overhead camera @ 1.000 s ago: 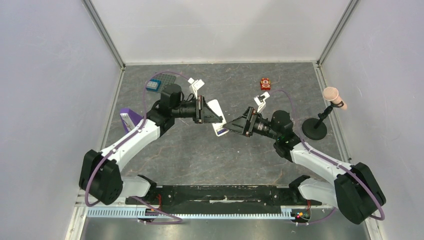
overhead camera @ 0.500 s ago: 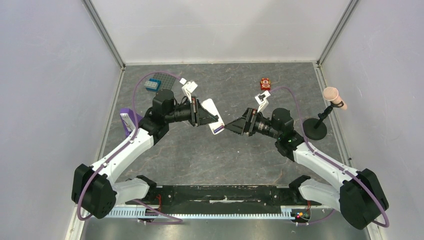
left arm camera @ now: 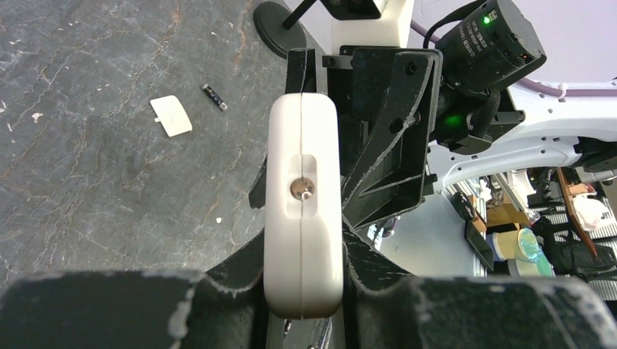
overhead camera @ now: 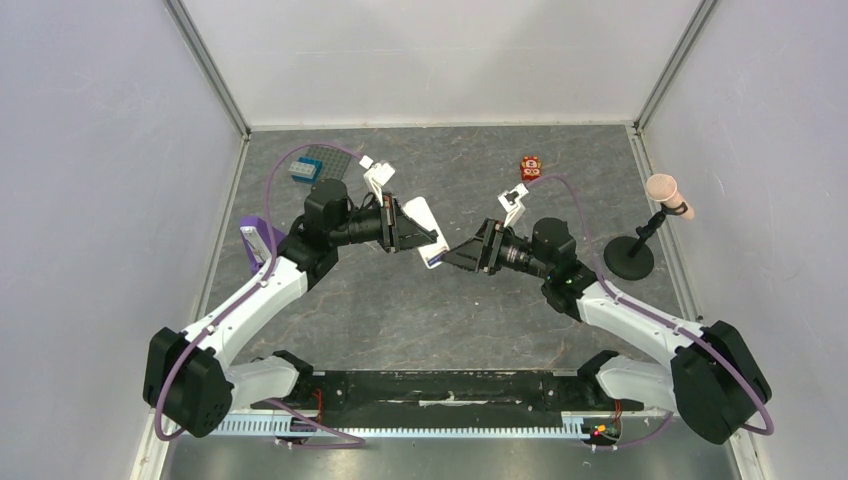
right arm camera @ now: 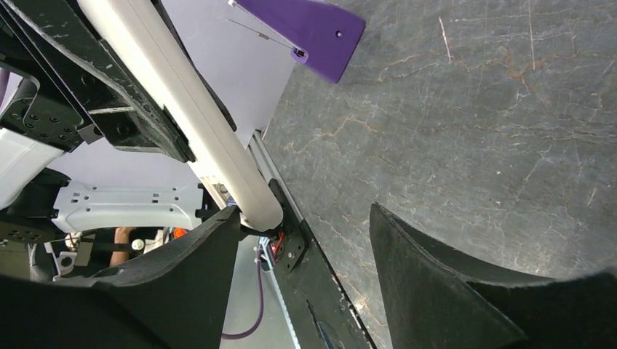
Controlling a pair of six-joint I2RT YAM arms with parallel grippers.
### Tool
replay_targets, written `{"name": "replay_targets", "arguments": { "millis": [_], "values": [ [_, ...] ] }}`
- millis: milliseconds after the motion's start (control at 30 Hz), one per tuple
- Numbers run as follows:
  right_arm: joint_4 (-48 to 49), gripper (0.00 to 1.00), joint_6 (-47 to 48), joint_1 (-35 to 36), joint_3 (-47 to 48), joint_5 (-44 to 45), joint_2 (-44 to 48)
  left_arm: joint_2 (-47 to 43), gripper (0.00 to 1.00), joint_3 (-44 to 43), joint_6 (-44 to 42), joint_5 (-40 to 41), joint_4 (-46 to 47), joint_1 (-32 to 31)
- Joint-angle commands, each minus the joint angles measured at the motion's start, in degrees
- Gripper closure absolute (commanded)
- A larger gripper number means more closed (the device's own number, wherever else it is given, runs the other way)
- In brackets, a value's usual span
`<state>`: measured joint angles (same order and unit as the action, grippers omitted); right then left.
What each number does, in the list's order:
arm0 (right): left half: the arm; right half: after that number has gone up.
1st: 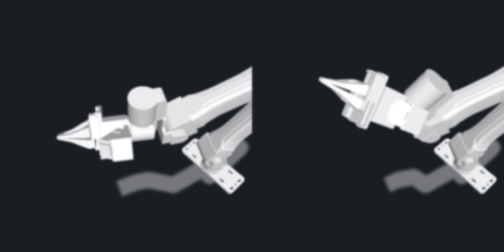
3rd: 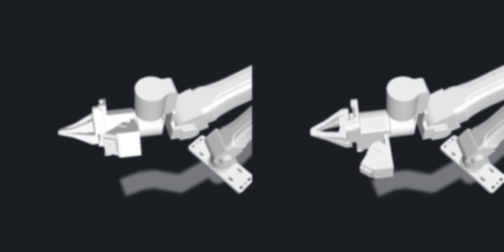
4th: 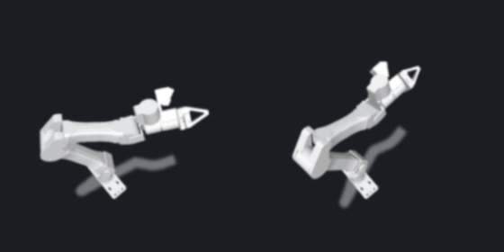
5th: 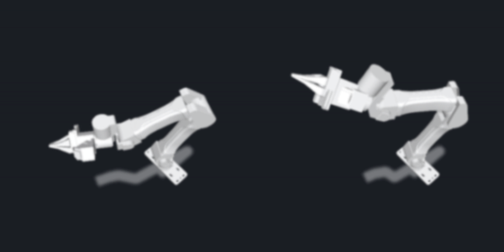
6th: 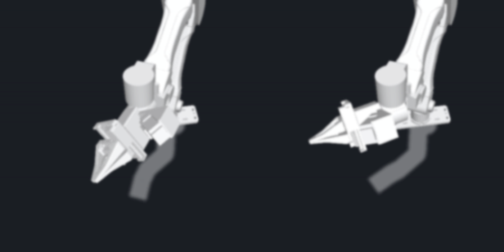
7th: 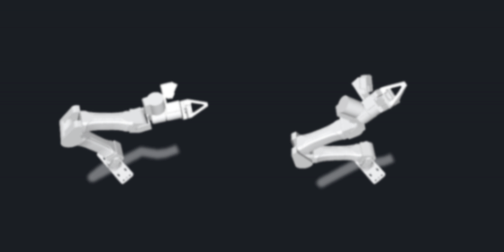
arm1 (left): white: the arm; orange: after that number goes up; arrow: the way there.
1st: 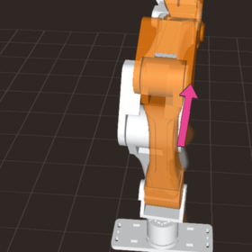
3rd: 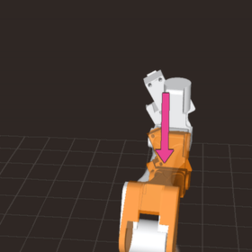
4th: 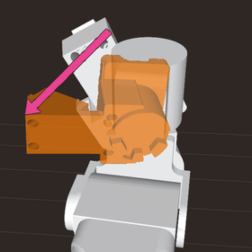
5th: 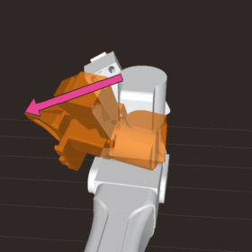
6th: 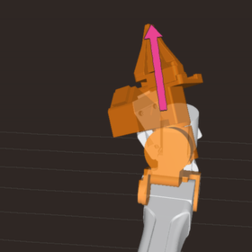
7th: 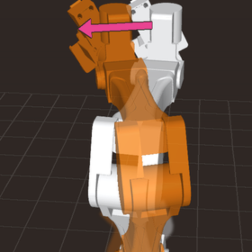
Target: Load the batteries into the remote control
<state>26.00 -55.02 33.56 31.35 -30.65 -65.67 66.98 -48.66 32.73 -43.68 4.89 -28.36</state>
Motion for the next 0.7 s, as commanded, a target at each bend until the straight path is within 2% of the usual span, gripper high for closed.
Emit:
{"name": "replay_targets", "arguments": {
  "millis": [0,167,300,400,500,667],
  "values": [
    [3.7,0.34,-1.6,0.4,2.4,1.4,-0.9,0.0,0.98,-0.1,1.5,-1.8,4.1,-0.2],
    [4.6,0.37,-3.3,0.4,1.2,1.8,-1.0,-0.1,0.98,0.1,1.7,-2.0,4.6,-0.2],
    [8.1,0.29,-5.6,0.4,0.1,1.4,-1.0,0.1,0.98,0.2,1.9,-2.4,5.0,-0.2],
    [8.4,0.28,-6.8,0.3,0.5,2.0,-1.6,0.3,0.98,0.2,2.3,-2.3,5.3,-0.1],
    [8.6,0.32,-8.3,0.3,0.4,2.2,-2.5,0.2,0.98,0.3,2.8,-2.3,5.8,-0.2],
    [8.8,0.45,-9.3,0.4,-1.1,2.6,-2.6,0.2,0.98,0.3,3.4,-1.8,6.1,-0.1]
  ]
}}
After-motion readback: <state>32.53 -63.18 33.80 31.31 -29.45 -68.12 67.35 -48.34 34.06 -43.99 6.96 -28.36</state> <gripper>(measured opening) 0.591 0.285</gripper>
